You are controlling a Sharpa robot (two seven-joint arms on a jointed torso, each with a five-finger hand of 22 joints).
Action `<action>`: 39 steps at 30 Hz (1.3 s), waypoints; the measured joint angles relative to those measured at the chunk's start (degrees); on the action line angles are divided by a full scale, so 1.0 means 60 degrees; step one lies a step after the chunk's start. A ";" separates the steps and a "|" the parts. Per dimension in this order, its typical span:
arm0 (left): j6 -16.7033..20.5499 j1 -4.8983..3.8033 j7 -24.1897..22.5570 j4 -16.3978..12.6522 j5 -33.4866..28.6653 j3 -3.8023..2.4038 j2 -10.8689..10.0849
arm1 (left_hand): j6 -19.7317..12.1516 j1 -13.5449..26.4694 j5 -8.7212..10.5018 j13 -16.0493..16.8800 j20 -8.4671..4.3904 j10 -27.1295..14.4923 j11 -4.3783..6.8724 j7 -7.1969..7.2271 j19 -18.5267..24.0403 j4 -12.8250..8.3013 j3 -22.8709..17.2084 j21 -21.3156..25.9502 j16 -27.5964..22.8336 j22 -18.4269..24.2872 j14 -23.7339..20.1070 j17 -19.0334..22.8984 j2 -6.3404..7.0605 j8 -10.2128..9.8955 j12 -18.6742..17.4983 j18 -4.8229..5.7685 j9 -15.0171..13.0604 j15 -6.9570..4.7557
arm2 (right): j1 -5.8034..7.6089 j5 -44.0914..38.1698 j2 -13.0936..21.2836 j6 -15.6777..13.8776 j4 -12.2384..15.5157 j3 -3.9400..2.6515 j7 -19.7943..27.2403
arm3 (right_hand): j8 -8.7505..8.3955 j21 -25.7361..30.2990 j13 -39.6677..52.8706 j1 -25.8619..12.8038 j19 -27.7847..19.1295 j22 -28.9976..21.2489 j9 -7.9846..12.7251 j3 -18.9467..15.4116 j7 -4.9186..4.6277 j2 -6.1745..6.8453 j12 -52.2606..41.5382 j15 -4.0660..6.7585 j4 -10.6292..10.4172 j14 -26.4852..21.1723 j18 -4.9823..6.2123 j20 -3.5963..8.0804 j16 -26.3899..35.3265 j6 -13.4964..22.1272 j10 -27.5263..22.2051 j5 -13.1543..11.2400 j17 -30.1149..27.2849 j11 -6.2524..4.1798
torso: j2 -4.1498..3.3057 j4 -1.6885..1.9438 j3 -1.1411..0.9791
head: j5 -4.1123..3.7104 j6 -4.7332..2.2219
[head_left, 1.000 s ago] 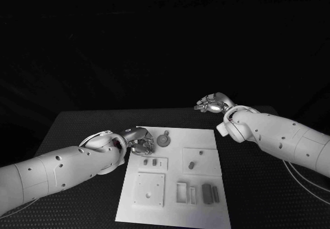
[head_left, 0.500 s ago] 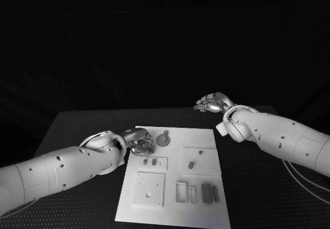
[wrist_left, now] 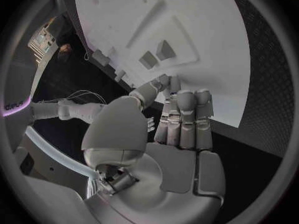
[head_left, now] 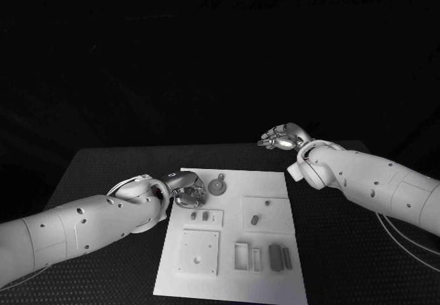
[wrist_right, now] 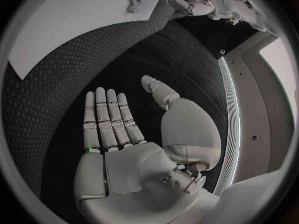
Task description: Assemble the parts on the task board
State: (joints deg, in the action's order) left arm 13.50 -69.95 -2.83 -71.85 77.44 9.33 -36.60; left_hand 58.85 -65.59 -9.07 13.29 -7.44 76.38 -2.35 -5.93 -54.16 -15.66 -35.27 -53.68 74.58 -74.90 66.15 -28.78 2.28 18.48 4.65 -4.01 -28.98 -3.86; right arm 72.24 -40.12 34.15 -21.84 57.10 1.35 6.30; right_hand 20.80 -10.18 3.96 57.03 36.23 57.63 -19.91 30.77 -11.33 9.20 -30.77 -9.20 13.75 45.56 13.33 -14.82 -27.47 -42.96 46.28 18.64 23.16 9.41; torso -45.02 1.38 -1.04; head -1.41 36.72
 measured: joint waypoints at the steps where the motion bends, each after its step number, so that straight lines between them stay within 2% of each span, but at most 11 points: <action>1: 0.0005 -0.0010 0.0000 0.0009 0.0000 0.0017 0.0013 | 0.0000 0.0000 0.0000 0.0000 0.0000 0.0001 0.0001 0.0000 0.0000 0.0000 0.0000 0.0000 0.0000 0.0000 0.0000 0.0000 0.0000 0.0000 0.0000 0.0000 0.0000 0.0000 | 0.0000 0.0000 -0.0001 0.0000 -0.0001 0.0000 0.0000 | 0.0000 0.0000 0.0000 0.0000 0.0000 0.0000 0.0000 0.0000 0.0000 0.0000 0.0000 0.0000 0.0000 0.0000 0.0000 0.0000 0.0000 0.0000 0.0000 0.0000 0.0000 0.0000 | 0.0000 0.0000 0.0000 | -0.0002 0.0000; 20: 0.0029 -0.0008 -0.0022 0.0083 -0.0067 0.0040 0.0065 | 0.0000 0.0043 0.0006 -0.0014 -0.0005 0.0050 -0.0019 0.0000 0.0036 -0.0023 -0.0020 -0.0037 0.0075 -0.0007 0.0006 0.0000 0.0012 0.0001 0.0003 0.0001 0.0000 0.0007 | -0.0001 0.0000 -0.0002 0.0000 -0.0008 0.0000 0.0000 | -0.0001 0.0000 0.0000 0.0000 -0.0001 0.0008 0.0008 0.0000 0.0000 0.0000 0.0000 0.0000 0.0000 0.0000 0.0000 0.0001 0.0000 0.0000 0.0035 0.0000 -0.0008 0.0035 | 0.0000 0.0002 0.0002 | -0.0052 0.0039; 23: 0.0029 -0.0003 -0.0022 0.0083 -0.0127 0.0045 0.0058 | -0.0203 0.0044 0.0100 -0.0048 -0.0005 0.0050 -0.0019 -0.0155 0.0037 -0.0034 -0.0009 -0.0037 0.0075 -0.0007 0.0006 -0.0001 0.0012 -0.0095 0.0002 0.0000 -0.0009 0.0007 | -0.0001 0.0000 -0.0003 0.0000 -0.0008 0.0000 0.0000 | -0.0001 0.0000 0.0000 0.0000 -0.0001 0.0008 0.0008 0.0000 0.0000 0.0000 0.0000 0.0000 0.0000 0.0000 0.0000 0.0000 0.0000 0.0000 0.0035 0.0000 -0.0008 0.0035 | 0.0001 0.0002 0.0002 | -0.0052 0.0041; 26: 0.0029 0.0006 -0.0027 0.0075 -0.0176 0.0057 0.0049 | -0.0409 0.0061 0.0099 -0.0041 -0.0023 0.0050 -0.0019 -0.0214 0.0056 -0.0034 -0.0010 -0.0037 0.0113 -0.0006 0.0006 -0.0001 -0.0005 -0.0240 0.0000 -0.0002 0.0051 0.0007 | -0.0001 0.0000 -0.0002 0.0000 -0.0011 0.0000 0.0000 | -0.0001 0.0000 0.0000 0.0000 -0.0001 0.0008 0.0008 0.0000 0.0000 0.0000 0.0000 0.0000 0.0000 -0.0001 0.0000 0.0001 0.0000 0.0000 0.0035 0.0000 -0.0008 0.0035 | 0.0001 0.0001 0.0002 | -0.0053 0.0040; 31: 0.0035 0.0021 -0.0037 0.0075 -0.0238 0.0068 0.0043 | -0.0481 0.0002 0.0099 -0.0035 -0.0040 0.0050 -0.0018 -0.0273 0.0073 -0.0034 -0.0009 -0.0055 0.0113 -0.0006 0.0005 -0.0001 0.0077 -0.0283 0.0000 -0.0001 0.0121 0.0007 | -0.0001 0.0000 0.0002 0.0000 -0.0013 0.0000 0.0001 | -0.0002 0.0000 0.0000 0.0000 -0.0001 0.0008 0.0008 0.0000 0.0000 0.0000 0.0000 0.0001 0.0000 -0.0001 0.0000 0.0001 0.0000 0.0000 0.0035 0.0000 -0.0008 0.0035 | 0.0001 0.0001 0.0002 | -0.0053 0.0034; 39: 0.0024 0.0073 -0.0033 0.0084 -0.0271 0.0100 0.0020 | -0.0908 -0.0061 0.0097 -0.0018 -0.0039 0.0206 0.0033 -0.0220 0.0074 -0.0033 -0.0010 -0.0074 0.0179 -0.0005 -0.0022 -0.0001 0.0211 -0.0537 -0.0001 -0.0006 0.0258 -0.0021 | -0.0005 0.0000 0.0004 0.0000 -0.0013 0.0000 0.0001 | -0.0002 0.0000 0.0000 0.0000 -0.0001 0.0008 0.0016 0.0000 0.0000 0.0000 0.0000 0.0001 0.0000 -0.0001 0.0000 0.0001 0.0000 0.0000 0.0034 0.0000 -0.0007 0.0035 | 0.0001 0.0002 0.0004 | -0.0057 0.0026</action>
State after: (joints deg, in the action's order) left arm 13.64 -69.52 -3.03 -71.35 75.82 9.93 -36.48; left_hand 53.40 -65.96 -8.48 13.18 -7.67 77.62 -2.15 -7.25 -53.72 -15.86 -35.33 -54.13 75.66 -74.93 66.02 -28.79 3.55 15.26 4.64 -4.04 -27.43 -3.99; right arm 72.21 -40.12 34.17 -21.84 57.02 1.35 6.31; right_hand 20.79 -10.18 3.96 57.03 36.22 57.67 -19.81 30.77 -11.33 9.20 -30.77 -9.20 13.75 45.56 13.33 -14.81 -27.47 -42.96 46.49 18.64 23.12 9.62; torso -45.01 1.39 -1.02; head -1.75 36.87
